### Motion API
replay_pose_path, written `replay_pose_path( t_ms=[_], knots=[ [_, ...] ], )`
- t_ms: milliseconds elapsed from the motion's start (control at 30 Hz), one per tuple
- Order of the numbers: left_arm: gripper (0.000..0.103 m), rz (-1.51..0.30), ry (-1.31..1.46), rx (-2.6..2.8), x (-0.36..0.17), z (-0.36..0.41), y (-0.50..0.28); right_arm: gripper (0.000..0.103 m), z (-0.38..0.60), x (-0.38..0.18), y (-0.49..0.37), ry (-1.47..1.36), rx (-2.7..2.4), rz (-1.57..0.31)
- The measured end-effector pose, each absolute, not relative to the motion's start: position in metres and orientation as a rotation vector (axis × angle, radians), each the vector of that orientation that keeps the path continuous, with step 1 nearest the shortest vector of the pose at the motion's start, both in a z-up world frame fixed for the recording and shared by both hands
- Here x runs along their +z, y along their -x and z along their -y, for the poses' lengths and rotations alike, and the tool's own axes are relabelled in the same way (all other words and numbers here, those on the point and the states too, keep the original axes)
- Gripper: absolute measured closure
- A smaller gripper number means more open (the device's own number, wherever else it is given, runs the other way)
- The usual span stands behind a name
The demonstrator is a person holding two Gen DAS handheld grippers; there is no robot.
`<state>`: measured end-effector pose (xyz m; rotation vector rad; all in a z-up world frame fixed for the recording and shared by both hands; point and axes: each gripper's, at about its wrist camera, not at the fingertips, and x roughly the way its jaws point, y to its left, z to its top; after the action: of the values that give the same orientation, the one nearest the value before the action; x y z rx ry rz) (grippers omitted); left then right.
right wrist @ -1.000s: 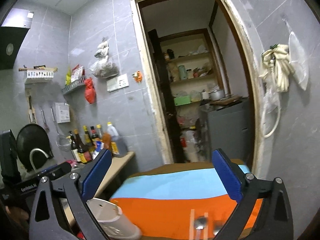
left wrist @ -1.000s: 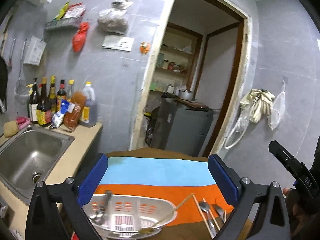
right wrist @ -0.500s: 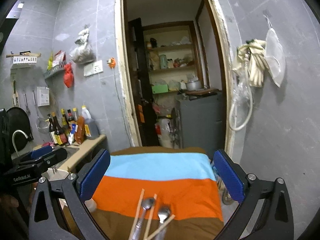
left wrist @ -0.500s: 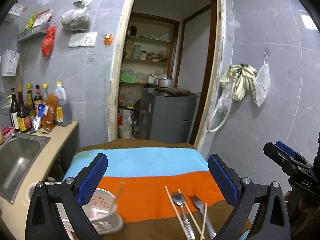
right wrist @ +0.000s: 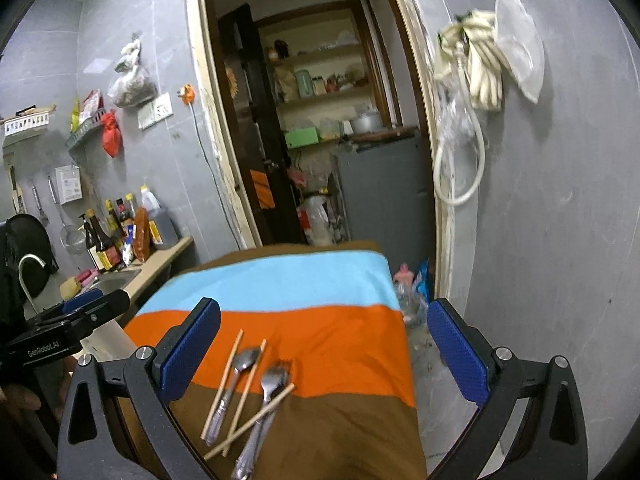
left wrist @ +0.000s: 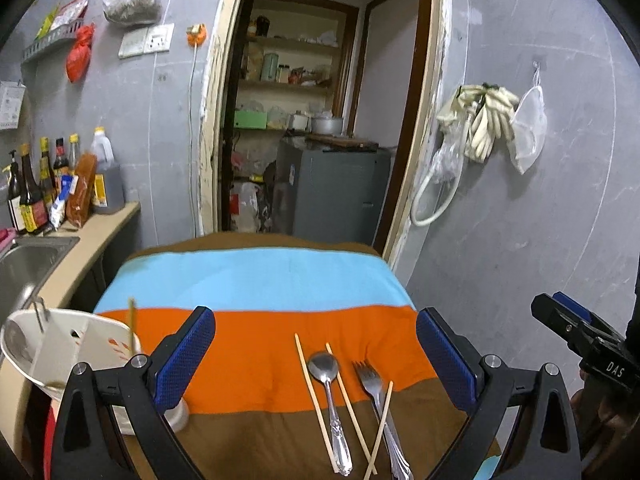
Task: Organize utensils
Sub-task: 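Move both open tools back to the remaining utensils, then grasp a wooden chopstick with the left tool while the right tool grasps a utensil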
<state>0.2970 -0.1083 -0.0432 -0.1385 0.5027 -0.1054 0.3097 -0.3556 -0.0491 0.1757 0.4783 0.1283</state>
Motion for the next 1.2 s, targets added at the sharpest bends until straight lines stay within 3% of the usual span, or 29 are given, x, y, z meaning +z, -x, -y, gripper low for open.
replay_pose_path(
  t_ms=[333, 400, 500, 633, 833, 1200],
  knots=[
    [0.002, -0.653, 0.196, -0.075, -0.09, 0.11, -0.333, 0.002, 0.369, -0.126, -0.342, -0.282, 0.174, -0.658],
    [0.002, -0.672, 0.197, -0.075, -0.098, 0.111, -0.34, 0.005, 0.368, -0.14, -0.349, -0.293, 0.191, -0.686],
    [0.004, -0.692, 0.186, -0.079, -0.108, 0.117, -0.348, 0.018, 0.364, -0.157, -0.358, -0.303, 0.217, -0.723],
    [0.021, -0.743, 0.169, -0.086, -0.126, 0.122, -0.365, 0.026, 0.356, -0.178, -0.372, -0.318, 0.263, -0.771],
    [0.046, -0.835, 0.181, -0.081, -0.15, 0.122, -0.388, 0.049, 0.335, -0.194, -0.393, -0.309, 0.351, -0.809],
    [0.07, -0.937, 0.17, -0.103, -0.174, 0.119, -0.414, 0.075, 0.296, -0.206, -0.425, -0.254, 0.567, -0.897]
  ],
)
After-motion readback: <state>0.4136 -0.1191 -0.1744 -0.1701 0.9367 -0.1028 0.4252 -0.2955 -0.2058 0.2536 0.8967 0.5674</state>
